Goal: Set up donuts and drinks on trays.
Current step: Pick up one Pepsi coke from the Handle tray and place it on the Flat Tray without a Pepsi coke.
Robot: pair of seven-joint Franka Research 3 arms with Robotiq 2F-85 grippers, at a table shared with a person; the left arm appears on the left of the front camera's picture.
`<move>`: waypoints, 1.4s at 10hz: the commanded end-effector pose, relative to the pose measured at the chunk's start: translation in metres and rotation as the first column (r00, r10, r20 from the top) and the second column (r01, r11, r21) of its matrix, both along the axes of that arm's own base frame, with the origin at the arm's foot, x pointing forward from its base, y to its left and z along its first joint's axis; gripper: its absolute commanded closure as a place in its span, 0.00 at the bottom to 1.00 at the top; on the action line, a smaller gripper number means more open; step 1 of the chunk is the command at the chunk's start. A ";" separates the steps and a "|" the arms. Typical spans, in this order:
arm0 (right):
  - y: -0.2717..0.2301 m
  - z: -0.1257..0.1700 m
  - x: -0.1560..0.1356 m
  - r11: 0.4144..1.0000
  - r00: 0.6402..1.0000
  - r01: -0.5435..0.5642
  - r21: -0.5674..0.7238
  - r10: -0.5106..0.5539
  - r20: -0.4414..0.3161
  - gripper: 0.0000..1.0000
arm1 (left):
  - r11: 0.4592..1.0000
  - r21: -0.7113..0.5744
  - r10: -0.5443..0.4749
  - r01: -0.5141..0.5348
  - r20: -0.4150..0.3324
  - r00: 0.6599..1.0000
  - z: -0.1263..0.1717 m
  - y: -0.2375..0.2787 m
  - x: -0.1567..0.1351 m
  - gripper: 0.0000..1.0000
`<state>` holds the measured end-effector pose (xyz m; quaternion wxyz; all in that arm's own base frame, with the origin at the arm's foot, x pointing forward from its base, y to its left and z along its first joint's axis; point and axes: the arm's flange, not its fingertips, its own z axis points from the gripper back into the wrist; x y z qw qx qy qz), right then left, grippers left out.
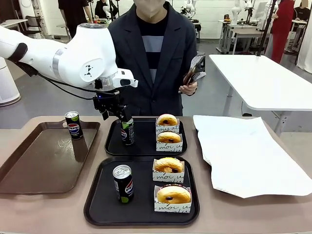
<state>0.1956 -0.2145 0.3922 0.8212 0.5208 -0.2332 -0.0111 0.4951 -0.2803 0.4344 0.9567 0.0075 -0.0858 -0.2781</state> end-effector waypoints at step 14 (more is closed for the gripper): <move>0.000 0.001 0.002 1.000 1.000 0.001 0.015 -0.001 0.028 0.00 | 0.889 -0.135 0.440 -0.437 -0.007 0.898 0.081 0.269 -0.022 0.00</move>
